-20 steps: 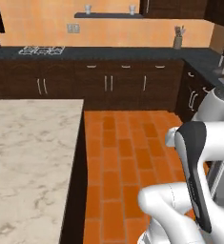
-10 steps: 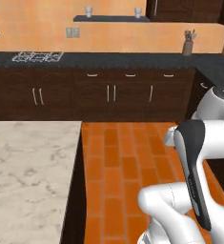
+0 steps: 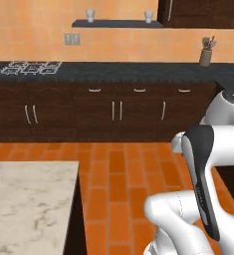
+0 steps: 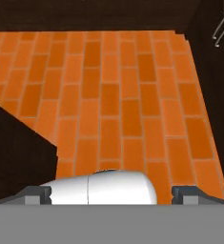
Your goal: Take the meat container that has the shrimp and place it on the second highest rack of the freezer. Then take the vegetable container that has the corn and cucumber and place it on the highest rack of the freezer.
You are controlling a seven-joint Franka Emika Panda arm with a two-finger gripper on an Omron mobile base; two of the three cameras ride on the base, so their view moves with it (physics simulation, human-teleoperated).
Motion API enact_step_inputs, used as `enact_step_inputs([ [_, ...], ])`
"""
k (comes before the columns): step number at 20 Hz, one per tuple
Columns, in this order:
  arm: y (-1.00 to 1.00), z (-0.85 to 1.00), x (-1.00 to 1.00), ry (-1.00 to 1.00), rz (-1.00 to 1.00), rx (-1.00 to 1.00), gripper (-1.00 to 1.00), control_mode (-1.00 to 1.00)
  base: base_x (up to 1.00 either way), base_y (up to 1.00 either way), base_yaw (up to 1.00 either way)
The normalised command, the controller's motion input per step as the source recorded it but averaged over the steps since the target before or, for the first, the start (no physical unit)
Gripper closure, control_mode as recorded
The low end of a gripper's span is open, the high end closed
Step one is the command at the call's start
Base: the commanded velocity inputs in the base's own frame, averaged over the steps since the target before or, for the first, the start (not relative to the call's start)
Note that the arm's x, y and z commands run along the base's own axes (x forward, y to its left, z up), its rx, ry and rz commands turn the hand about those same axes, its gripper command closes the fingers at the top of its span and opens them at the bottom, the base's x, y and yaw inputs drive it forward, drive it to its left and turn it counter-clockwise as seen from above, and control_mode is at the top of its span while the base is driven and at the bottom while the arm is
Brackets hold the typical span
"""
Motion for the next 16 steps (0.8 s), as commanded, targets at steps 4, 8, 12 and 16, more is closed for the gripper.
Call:
enact_step_inputs([
  [4,0.00,0.00,0.00,0.00,0.00,0.00,-1.00,1.00,1.00,-0.39,-0.01],
  [8,0.00,0.00,0.00,0.00,0.00,0.00,-1.00,1.00,1.00,-0.58,-0.19],
  [12,0.00,0.00,0.00,0.00,0.00,0.00,-1.00,1.00,0.55,-0.11,-0.60],
  [16,0.00,0.00,0.00,0.00,0.00,0.00,-1.00,1.00,0.14,0.01,-0.83],
])
